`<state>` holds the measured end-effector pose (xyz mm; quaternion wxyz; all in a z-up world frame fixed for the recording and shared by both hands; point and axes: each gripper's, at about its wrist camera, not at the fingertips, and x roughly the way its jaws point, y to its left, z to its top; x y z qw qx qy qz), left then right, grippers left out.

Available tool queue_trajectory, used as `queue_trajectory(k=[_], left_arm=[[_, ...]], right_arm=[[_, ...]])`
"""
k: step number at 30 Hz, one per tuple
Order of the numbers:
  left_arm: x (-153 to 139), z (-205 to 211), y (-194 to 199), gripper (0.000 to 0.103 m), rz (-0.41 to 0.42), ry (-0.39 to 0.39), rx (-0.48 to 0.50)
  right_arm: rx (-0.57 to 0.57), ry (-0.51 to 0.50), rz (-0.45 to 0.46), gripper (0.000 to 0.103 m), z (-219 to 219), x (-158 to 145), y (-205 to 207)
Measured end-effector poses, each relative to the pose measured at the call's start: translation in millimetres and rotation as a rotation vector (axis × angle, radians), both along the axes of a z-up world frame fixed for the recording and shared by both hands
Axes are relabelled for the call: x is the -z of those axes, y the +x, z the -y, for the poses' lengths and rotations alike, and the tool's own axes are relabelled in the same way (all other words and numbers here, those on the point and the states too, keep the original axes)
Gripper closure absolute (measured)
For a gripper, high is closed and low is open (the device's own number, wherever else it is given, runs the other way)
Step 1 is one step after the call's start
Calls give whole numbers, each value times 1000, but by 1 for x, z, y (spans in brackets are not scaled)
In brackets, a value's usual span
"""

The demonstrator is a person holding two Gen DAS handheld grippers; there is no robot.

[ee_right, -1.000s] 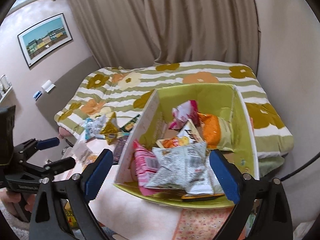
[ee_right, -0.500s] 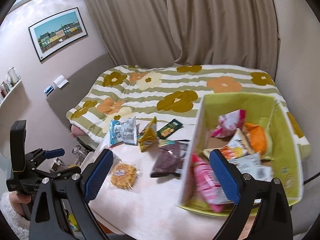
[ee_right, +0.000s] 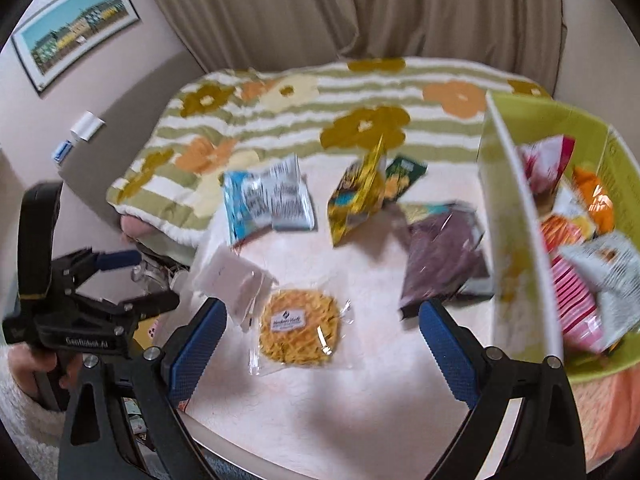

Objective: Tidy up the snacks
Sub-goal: 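Move both tools back over the remaining snacks on the table, then grasp the white pastry packet with left tool while right tool grasps the waffle packet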

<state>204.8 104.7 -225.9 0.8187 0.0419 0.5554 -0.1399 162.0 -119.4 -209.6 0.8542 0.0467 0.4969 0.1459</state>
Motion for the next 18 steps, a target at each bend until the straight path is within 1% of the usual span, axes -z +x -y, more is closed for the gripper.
queue_trajectory(k=[5,11,15,18], left_arm=[[37,3,25,7,-92,-35,56],[65,8,40,7,-150,-26,51],[79,10,46,7,-166,6,36],[86,13,49,7,-171,50,30]], right_arm=[[4,-61,-78,7,-27,36,-1],[-1,-84,-141,7,-37,63,1],[-30,-101,-168,7,-41,81,7],[-51,-117,-189,7,-42,91,14]])
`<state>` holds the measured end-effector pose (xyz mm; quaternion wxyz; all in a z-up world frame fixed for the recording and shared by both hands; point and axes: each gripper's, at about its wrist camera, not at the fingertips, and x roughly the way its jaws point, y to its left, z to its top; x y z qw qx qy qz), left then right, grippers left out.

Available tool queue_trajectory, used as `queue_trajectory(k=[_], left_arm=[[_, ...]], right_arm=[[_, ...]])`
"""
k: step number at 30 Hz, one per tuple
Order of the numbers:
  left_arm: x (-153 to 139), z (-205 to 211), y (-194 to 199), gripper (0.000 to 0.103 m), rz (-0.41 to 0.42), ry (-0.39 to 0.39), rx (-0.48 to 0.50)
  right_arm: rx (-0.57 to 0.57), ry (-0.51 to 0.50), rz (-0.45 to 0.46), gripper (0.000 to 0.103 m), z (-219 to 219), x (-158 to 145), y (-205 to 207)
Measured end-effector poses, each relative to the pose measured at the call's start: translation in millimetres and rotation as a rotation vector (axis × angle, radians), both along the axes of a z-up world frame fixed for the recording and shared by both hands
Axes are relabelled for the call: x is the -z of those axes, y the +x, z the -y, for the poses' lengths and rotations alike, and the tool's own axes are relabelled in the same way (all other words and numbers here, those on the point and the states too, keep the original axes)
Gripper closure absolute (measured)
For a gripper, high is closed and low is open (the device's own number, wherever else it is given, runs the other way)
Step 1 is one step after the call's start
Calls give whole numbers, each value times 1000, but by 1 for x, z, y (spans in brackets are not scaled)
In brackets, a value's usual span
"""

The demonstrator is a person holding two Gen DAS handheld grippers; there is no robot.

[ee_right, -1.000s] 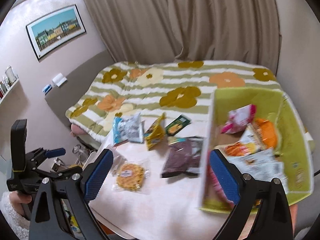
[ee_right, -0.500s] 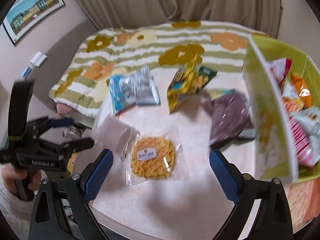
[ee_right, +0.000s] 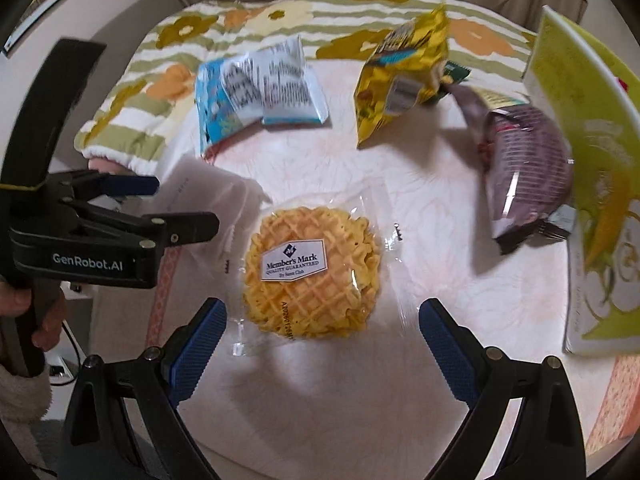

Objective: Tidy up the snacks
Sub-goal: 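Grasp the white pastry packet with left tool while right tool grasps the waffle packet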

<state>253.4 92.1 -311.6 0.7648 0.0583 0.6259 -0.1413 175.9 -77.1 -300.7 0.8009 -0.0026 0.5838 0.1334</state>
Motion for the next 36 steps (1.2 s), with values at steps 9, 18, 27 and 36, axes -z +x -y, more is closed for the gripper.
queue_trajectory(k=[9,18,27,36], left_arm=[[15,1,8,6,-49,1,-32],[23,10,9,4,-42,9,-16],[12,15,3,28,-21,-33,-1],[6,-6,1,32,-38,-78,-53]], right_arm=[[-23,33,-43,7,5,15,11],[-54,5,-38,6,-7,22,12],[-51,-53,-12,5,-27,27,17],[-98,-98,22,3,-38,32,19]])
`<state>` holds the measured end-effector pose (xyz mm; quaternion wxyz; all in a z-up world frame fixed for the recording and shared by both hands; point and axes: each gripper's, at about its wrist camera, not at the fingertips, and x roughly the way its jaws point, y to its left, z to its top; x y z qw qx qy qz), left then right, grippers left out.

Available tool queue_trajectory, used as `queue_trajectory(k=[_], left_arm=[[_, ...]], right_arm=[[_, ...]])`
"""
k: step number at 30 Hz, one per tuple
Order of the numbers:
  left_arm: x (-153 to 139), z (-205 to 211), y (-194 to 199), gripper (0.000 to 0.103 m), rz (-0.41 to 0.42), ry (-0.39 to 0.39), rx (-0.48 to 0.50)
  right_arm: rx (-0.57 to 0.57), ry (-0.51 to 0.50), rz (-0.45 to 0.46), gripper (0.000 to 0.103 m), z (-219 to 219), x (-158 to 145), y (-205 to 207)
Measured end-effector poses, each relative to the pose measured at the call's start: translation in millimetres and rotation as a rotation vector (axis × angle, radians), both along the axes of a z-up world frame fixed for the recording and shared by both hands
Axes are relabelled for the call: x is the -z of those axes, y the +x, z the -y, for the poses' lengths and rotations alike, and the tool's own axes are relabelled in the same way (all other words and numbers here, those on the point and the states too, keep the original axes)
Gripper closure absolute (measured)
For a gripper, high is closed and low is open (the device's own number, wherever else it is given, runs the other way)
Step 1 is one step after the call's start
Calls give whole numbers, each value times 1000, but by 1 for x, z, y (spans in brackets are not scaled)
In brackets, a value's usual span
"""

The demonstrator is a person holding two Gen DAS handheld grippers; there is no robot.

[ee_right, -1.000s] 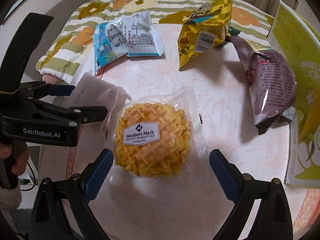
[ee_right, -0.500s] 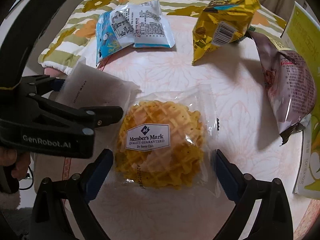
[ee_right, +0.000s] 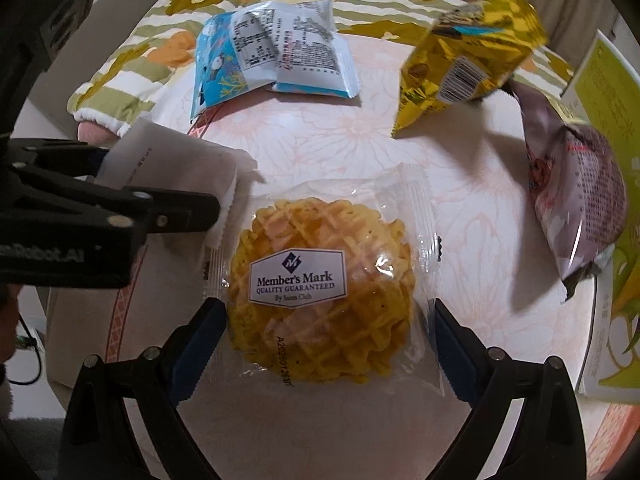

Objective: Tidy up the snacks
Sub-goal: 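Grasp the white pastry packet with left tool while right tool grasps the waffle packet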

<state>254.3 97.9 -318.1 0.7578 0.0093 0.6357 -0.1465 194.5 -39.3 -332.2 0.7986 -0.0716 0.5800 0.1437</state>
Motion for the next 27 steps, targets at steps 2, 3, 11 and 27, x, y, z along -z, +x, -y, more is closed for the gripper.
queue_trajectory(k=[2,3,11,27], left_arm=[[-4,-3,-3,32,4,-5,-10],[-5,-4,-4,32,5,-4,-14],[-17,-17,-7,32,28,8,-45],[-71,-31,-24,32,137,-37,-59]], right_arm=[[-15,-13,15,3,-4,2,0],[-20,-16,20,3,-6,2,0],[-31,-10,60,13,-6,0,-4],[49,76,145,32,19,-51,-24]])
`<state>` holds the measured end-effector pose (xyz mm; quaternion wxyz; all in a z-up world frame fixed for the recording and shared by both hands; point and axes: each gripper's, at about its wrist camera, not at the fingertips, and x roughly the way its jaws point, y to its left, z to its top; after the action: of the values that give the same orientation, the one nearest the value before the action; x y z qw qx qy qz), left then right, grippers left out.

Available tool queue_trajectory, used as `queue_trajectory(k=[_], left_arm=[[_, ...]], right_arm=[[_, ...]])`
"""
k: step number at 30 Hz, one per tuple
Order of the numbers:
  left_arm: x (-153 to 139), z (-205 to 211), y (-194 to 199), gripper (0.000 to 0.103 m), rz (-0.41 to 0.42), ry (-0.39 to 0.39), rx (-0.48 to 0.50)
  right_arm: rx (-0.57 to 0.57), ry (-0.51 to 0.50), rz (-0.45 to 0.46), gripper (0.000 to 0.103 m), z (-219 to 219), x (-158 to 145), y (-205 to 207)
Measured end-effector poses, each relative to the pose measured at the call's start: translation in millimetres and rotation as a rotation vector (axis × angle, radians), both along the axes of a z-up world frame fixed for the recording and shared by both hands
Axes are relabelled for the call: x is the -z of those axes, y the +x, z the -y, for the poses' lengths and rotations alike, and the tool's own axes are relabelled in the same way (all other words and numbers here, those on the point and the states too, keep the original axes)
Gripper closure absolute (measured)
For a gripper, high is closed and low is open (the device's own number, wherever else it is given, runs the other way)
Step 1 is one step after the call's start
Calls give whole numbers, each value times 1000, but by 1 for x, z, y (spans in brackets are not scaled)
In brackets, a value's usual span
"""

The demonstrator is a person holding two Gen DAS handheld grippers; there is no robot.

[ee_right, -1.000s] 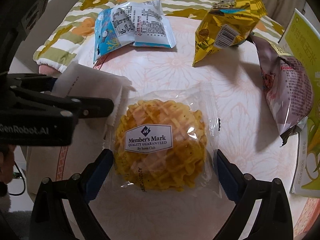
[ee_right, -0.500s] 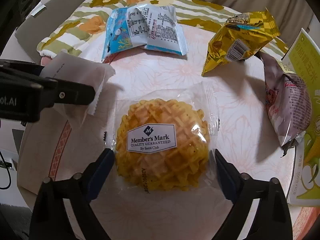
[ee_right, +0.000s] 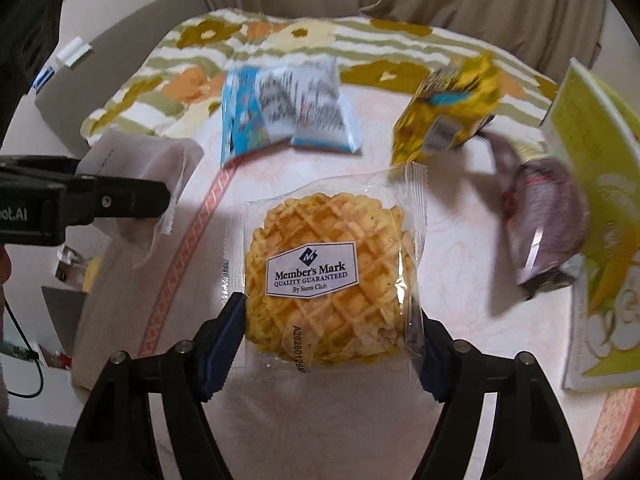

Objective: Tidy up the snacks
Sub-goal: 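Grasp the white pastry packet with left tool while right tool grasps the waffle packet, then carry both packets over the yellow-green box and open both tools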

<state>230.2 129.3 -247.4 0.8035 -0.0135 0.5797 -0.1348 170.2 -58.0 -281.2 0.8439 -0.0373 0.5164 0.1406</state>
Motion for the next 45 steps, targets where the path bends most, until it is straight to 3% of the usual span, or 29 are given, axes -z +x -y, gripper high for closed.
queue_trajectory(k=[7,13,18,24,35,45], left_arm=[[-54,13,-1,32,108,-53,45],[-100,40,2,32,210,-64,71],[-124,80,5,32,265,-70,68],[-141,158,16,32,292,-113,65],[-132,306,57,32,243,-149,102],[-89,388,101,32,136,-54,171]], right_arm=[[97,27,101,32,26,-69,-8],[199,96,173,32,81,-122,-13],[248,115,226,32,133,-151,-11],[256,116,260,32,204,-173,0],[232,135,235,32,314,-171,23],[277,191,177,32,366,-154,42]])
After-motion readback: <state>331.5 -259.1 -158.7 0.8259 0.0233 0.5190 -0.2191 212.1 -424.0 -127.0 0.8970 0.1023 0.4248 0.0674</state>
